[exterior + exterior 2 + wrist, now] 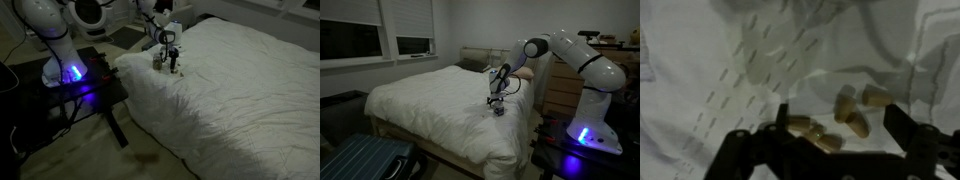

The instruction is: Put the objects on the bed in the jar

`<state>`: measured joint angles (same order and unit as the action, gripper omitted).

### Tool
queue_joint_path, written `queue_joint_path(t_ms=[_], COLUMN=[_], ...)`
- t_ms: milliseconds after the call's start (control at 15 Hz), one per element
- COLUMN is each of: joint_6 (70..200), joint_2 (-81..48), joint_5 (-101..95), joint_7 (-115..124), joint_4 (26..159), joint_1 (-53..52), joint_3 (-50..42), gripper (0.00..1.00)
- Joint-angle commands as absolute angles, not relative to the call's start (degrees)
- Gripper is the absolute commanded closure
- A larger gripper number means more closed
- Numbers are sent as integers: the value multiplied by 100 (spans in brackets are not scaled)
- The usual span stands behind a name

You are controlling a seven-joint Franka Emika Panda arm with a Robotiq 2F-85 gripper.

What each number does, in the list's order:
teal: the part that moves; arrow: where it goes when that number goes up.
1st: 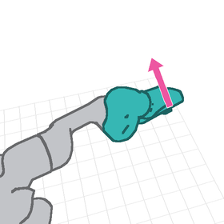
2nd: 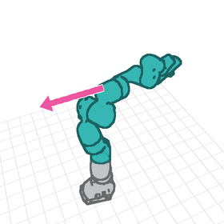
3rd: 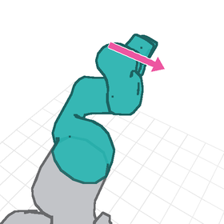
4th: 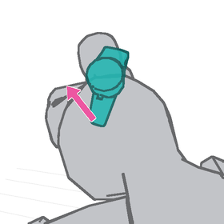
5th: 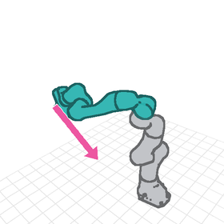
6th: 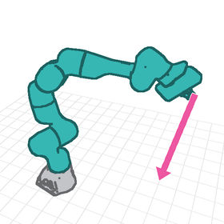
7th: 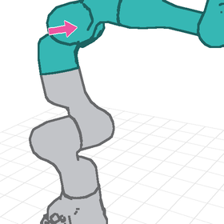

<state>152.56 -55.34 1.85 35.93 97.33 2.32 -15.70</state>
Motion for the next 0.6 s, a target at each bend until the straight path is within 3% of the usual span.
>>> queue_joint_path(t_ms=[0, 67, 533], joint_6=[15179, 15184, 15099], joint_2=[-5564, -5561, -5548], joint_5=[372, 376, 435], joint_7=[3397, 3398, 3453], joint_4=[9625, 9631, 9577], joint_1=[316, 326, 306], joint_3=[-1538, -1537, -1558], gripper=[29, 31, 87])
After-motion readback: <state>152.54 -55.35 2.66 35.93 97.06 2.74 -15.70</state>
